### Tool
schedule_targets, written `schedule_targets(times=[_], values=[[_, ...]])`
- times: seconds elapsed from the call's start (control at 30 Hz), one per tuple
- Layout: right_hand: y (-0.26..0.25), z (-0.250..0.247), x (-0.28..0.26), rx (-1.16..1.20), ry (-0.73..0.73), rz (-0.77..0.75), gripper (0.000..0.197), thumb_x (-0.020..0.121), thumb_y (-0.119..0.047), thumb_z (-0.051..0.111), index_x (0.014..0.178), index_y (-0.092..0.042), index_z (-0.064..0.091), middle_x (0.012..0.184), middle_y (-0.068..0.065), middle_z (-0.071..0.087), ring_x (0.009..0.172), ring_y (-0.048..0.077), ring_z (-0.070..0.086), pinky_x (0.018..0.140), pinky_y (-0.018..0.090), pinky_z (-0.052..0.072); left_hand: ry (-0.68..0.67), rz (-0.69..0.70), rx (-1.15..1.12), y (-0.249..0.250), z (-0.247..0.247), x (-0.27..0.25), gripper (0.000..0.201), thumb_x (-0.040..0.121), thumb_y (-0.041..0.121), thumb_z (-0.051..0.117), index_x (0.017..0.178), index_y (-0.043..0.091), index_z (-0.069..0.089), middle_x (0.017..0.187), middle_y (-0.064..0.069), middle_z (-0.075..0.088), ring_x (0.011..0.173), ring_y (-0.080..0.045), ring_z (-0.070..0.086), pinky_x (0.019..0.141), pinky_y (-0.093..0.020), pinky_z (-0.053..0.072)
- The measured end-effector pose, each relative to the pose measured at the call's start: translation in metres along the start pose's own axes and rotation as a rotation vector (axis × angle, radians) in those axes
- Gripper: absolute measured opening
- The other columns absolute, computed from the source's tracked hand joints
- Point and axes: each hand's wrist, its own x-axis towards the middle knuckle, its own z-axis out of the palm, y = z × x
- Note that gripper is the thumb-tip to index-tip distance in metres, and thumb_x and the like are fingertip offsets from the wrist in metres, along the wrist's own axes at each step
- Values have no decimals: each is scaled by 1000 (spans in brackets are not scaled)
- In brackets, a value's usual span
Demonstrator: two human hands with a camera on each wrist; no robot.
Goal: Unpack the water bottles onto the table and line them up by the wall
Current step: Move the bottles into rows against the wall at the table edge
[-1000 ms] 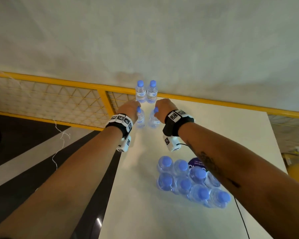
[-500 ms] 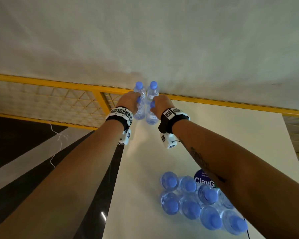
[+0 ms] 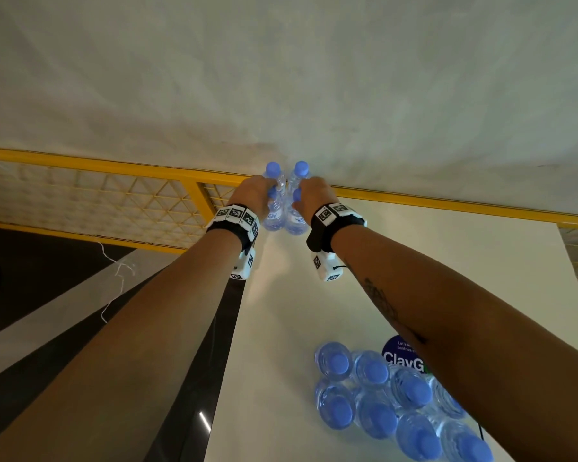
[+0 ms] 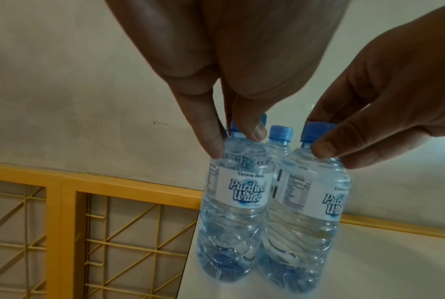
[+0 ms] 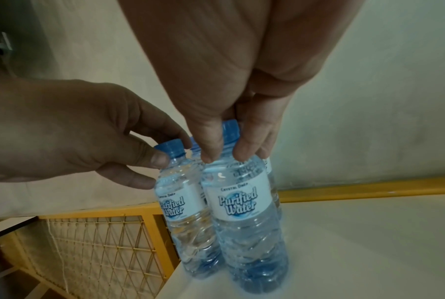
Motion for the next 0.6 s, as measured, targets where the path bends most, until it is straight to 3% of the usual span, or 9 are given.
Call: schedule_targets(times=[0.1, 0.2, 0.27, 0.37, 0.43, 0.53, 0.6], values=[[-2, -1, 3, 36, 15, 36, 34, 79, -24, 78, 105, -13, 59, 92, 1, 52, 76, 21, 57, 68, 31, 51, 7, -1, -16, -2, 2, 0, 32, 92, 7, 68, 123, 16, 66, 115, -10, 69, 107, -34, 66, 89, -38, 52], [-1, -3, 3, 109, 8, 50, 7, 92, -18, 61, 97, -18, 56, 79, -6, 53, 77, 22, 59, 54, 23, 38, 19, -8, -51, -1, 4, 0, 27, 95, 11, 64, 121, 16, 66, 116, -9, 69, 109, -34, 66, 89, -37, 52], [-1, -7, -2, 123, 9, 47, 4, 93, -18, 60, 95, -17, 56, 84, -2, 62, 81, 26, 63, 54, 23, 37, 17, -16, -78, -1, 4, -3, 28, 101, 15, 57, 129, 18, 64, 126, -10, 67, 118, -34, 63, 92, -33, 48], [1, -17, -28, 244, -19, 88, 46, 84, -30, 76, 117, -5, 57, 104, 10, 63, 95, 31, 64, 71, 32, 43, 7, -58, -169, -10, 6, -11, 66, 102, 10, 60, 161, 19, 34, 164, -9, 39, 150, -30, 39, 119, -37, 36], [5, -26, -54, 304, -22, 84, 54, 82, -31, 78, 123, -5, 54, 102, 6, 57, 94, 27, 60, 76, 33, 43, 61, -88, -221, -14, 7, -24, 80, 97, 10, 68, 164, 18, 27, 169, -10, 29, 154, -31, 31, 124, -43, 32], [12, -25, -96, 205, -62, 42, 53, 84, -34, 76, 122, -4, 56, 115, 12, 64, 104, 29, 63, 87, 36, 50, 206, -74, -285, -4, 8, -61, 62, 95, 18, 72, 152, 18, 48, 157, -5, 43, 144, -31, 40, 119, -47, 39], [15, -21, -128, 200, -116, -5, 57, 82, -37, 77, 125, -7, 56, 119, 12, 65, 107, 28, 64, 93, 37, 52, 223, -21, -323, 13, 9, -95, 44, 95, 24, 73, 137, 17, 62, 143, -4, 56, 134, -28, 50, 115, -45, 42]])
